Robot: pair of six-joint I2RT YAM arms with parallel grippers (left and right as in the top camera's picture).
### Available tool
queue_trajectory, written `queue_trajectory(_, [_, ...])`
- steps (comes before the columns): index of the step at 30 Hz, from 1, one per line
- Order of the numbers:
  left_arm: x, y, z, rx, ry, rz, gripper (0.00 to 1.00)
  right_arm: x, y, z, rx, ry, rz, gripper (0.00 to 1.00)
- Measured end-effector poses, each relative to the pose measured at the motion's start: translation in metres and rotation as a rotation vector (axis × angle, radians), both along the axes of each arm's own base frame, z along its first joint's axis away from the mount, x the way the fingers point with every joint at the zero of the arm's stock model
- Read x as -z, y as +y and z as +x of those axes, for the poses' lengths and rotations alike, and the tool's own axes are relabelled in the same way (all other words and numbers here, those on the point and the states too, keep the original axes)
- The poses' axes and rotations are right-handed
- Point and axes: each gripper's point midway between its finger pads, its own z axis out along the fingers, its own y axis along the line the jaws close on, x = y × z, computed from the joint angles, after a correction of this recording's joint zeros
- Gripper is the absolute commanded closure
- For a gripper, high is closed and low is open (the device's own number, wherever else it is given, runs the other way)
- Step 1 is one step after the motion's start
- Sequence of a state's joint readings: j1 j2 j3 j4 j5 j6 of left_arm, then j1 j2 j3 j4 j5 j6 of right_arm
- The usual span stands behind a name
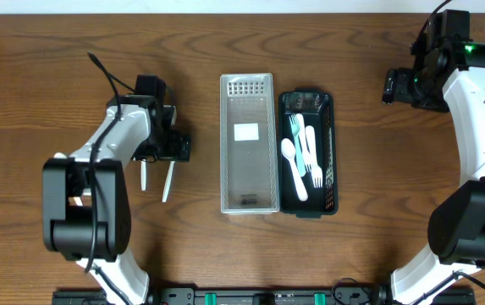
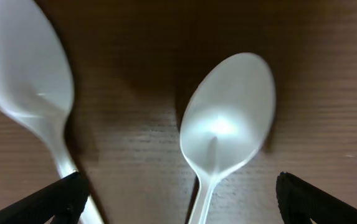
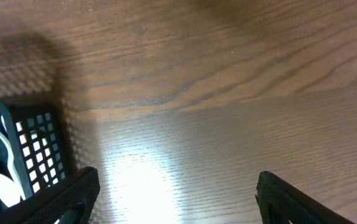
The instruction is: Pack container
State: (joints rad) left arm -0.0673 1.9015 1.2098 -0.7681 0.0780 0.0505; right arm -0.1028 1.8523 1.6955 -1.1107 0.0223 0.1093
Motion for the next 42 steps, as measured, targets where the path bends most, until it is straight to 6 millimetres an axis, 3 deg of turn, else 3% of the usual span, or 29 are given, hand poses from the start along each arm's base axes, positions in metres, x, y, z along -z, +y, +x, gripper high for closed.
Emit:
queue_trajectory(6, [0.012,0.001,-0.004,0.007,0.035,0.006,0.01,0.000,0.000,0.000,0.000,0.000,0.000,0.16])
queue_trajectory(8, [0.012,0.001,-0.004,0.008,0.034,0.006,0.07,0.000,0.000,0.000,0.000,0.000,0.000,0.16])
queue_trajectory(14, [0.012,0.001,-0.004,0.010,0.035,0.006,0.38,0.000,0.000,0.000,0.000,0.000,0.000,0.17])
queue_trajectory(22, [0.011,0.002,-0.006,0.022,0.044,0.010,0.89,0.000,0.000,-0.001,0.000,0.003,0.000,0.16])
queue_trajectory(25, [0.012,0.002,-0.006,0.024,0.045,0.010,0.94,0.000,0.000,-0.001,0.000,0.003,0.000,0.16])
queue_trajectory(33, [0.008,0.001,-0.012,0.029,0.069,0.012,0.94,0.000,0.000,-0.001,0.000,0.003,0.000,0.16])
queue_trajectory(37, [-0.020,-0.010,-0.014,0.061,0.064,0.015,0.94,0.000,0.000,0.000,0.000,0.001,0.000,0.16])
queue_trajectory(39, [-0.052,-0.024,-0.006,0.086,0.005,0.011,0.94,0.000,0.000,0.000,0.000,0.000,0.000,0.16])
queue_trajectory(42, [-0.116,-0.055,0.013,0.123,-0.163,-0.016,0.94,0.000,0.000,0.000,0.000,0.000,0.000,0.16])
